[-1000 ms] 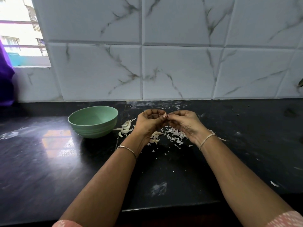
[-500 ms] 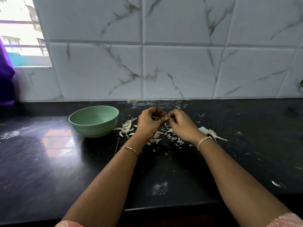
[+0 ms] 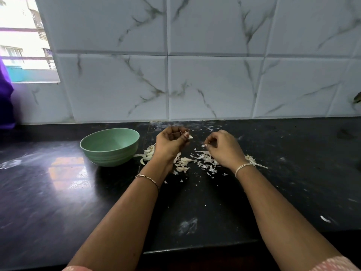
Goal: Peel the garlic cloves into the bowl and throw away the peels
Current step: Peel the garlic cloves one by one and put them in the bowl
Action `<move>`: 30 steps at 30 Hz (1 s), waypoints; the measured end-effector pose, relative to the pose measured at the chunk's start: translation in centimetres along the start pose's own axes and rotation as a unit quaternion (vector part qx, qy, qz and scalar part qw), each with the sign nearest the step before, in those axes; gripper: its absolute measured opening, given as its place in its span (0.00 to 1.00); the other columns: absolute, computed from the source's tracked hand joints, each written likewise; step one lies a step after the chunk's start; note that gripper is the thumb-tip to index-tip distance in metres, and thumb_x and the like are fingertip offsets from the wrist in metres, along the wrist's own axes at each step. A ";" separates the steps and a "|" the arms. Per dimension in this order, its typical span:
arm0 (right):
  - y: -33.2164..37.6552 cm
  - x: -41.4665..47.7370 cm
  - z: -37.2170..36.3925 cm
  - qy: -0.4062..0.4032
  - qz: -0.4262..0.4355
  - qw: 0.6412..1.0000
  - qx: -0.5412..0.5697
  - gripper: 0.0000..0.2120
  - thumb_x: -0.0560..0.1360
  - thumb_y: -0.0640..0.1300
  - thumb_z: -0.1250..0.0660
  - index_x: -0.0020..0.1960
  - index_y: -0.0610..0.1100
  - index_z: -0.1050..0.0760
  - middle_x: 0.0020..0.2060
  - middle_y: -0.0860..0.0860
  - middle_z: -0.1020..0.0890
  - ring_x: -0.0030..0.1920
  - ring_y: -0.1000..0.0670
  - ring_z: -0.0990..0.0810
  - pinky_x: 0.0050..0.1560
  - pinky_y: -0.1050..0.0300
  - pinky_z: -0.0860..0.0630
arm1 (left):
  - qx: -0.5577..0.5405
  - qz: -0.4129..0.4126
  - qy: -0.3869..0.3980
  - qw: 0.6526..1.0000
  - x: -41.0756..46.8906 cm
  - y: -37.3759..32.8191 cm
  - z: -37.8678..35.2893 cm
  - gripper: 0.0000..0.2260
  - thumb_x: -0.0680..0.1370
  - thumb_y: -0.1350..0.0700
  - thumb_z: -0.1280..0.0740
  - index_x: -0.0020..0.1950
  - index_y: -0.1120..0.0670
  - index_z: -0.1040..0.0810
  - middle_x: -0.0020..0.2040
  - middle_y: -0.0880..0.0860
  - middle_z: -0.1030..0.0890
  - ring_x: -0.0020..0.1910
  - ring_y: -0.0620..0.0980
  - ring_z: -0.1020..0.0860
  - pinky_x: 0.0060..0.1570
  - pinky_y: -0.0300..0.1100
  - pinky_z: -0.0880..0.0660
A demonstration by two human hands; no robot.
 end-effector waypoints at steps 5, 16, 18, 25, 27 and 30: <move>-0.1 -0.1 1.2 -0.040 -0.014 0.999 0.004 0.04 0.69 0.45 0.24 0.38 0.48 0.19 0.43 0.52 0.24 0.46 0.53 0.25 0.45 0.60 0.31 | -0.019 0.024 0.006 1.000 -0.3 0.2 -0.2 0.08 0.74 0.71 0.32 0.48 0.60 0.21 0.42 0.55 0.17 0.44 0.49 0.18 0.49 0.43 0.19; 1.2 -0.2 0.3 -0.026 -0.009 0.973 0.231 0.04 0.72 0.42 0.26 0.47 0.45 0.18 0.39 0.53 0.16 0.40 0.56 0.18 0.43 0.65 0.20 | 0.062 -0.011 0.022 0.998 -0.8 -0.2 -1.1 0.06 0.73 0.70 0.28 0.44 0.59 0.20 0.40 0.57 0.17 0.38 0.49 0.19 0.42 0.40 0.20; 1.3 -0.3 0.3 -0.035 -0.001 0.977 0.210 0.04 0.71 0.42 0.25 0.45 0.45 0.17 0.37 0.53 0.16 0.38 0.54 0.17 0.40 0.65 0.20 | 0.093 -0.028 0.026 0.995 -0.9 -0.4 -1.3 0.06 0.73 0.69 0.28 0.43 0.59 0.19 0.41 0.58 0.17 0.39 0.49 0.19 0.42 0.39 0.20; 1.4 -0.3 0.2 -0.045 -0.015 0.971 0.236 0.04 0.70 0.40 0.24 0.43 0.43 0.17 0.35 0.50 0.16 0.36 0.52 0.17 0.39 0.64 0.20 | 0.086 -0.029 0.009 0.996 -1.0 -0.6 -1.3 0.06 0.71 0.68 0.26 0.41 0.59 0.19 0.37 0.56 0.17 0.37 0.50 0.18 0.41 0.38 0.20; 1.2 -0.3 0.2 -0.046 -0.029 0.962 0.266 0.03 0.70 0.38 0.25 0.42 0.44 0.17 0.36 0.49 0.15 0.38 0.51 0.16 0.43 0.59 0.18 | 0.084 -0.022 0.010 0.996 -1.0 -0.5 -1.2 0.05 0.71 0.68 0.26 0.41 0.59 0.18 0.38 0.58 0.17 0.37 0.50 0.19 0.42 0.39 0.20; 0.9 -0.3 0.3 -0.045 -0.040 0.950 0.306 0.05 0.69 0.37 0.24 0.41 0.45 0.17 0.36 0.48 0.15 0.38 0.52 0.16 0.45 0.55 0.17 | 0.083 -0.012 0.007 0.996 -1.0 -0.4 -1.1 0.05 0.71 0.67 0.25 0.42 0.59 0.18 0.40 0.60 0.17 0.39 0.52 0.20 0.43 0.39 0.20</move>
Point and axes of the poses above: each hand's wrist, its own x-axis towards the middle knuckle, its own z-axis out of the back of the hand, y = z × x, the point moved 8 cm from there along x, towards the middle knuckle
